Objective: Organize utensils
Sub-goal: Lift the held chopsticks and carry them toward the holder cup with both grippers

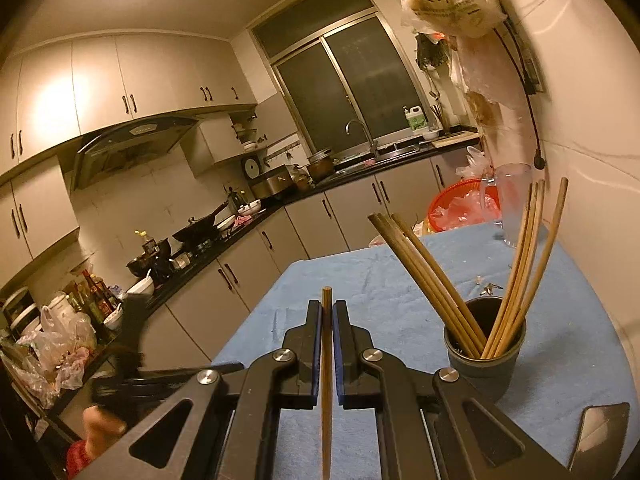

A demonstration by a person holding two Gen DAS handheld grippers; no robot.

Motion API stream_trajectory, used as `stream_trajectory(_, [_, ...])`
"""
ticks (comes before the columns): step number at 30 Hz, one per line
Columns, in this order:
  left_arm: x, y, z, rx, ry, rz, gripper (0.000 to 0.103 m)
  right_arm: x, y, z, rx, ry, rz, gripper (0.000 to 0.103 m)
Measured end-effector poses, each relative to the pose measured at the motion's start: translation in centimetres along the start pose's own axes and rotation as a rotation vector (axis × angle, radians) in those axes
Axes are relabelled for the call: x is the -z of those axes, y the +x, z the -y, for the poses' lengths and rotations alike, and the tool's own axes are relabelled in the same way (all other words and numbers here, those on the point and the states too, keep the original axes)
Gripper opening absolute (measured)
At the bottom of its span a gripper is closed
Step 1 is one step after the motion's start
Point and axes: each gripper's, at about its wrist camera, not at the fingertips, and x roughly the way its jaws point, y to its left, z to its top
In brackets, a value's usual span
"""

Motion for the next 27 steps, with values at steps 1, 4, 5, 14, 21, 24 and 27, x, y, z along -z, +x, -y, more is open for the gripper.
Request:
stream_trajectory(1, [-0.3,1.2,-0.4,-0.016,-0.003,-0.03,0.025,0.0,0.0,0.1,-0.001,-0.002,0.0,0.006])
stream_trajectory(4, [-1.1,4.1,-1.3,-0.078,-0.029,-0.082,0.025,-0.1,0.0,0.3,-0.006,0.004,0.001,0.006])
stream_trajectory(5, [-1.4,4.9,-1.5,-0.092,-0.033,-0.098,0.025,-0.1,0.1,0.3,-0.009,0.004,-0.001,0.006])
stream_trajectory(14, [-2.0,7.7,0.2,-0.178,0.037,-0.076,0.006,0.1,0.3,0.4,-0.009,0.004,-0.008,0.006])
stream_trajectory(21, [0.2,2.5,1.6,-0.036,0.051,0.046,0.006,0.2,0.2,0.4,-0.009,0.002,-0.009,0.006])
stream_trajectory(24, [0.7,-1.2,2.4,0.002,0.064,0.119,0.006,0.0,0.0,0.2,-0.011,0.001,-0.005,0.006])
stream_trajectory(27, [0.8,-4.2,3.6,0.03,0.081,0.179,0.006,-0.1,-0.4,0.0,-0.013,-0.006,0.005,0.006])
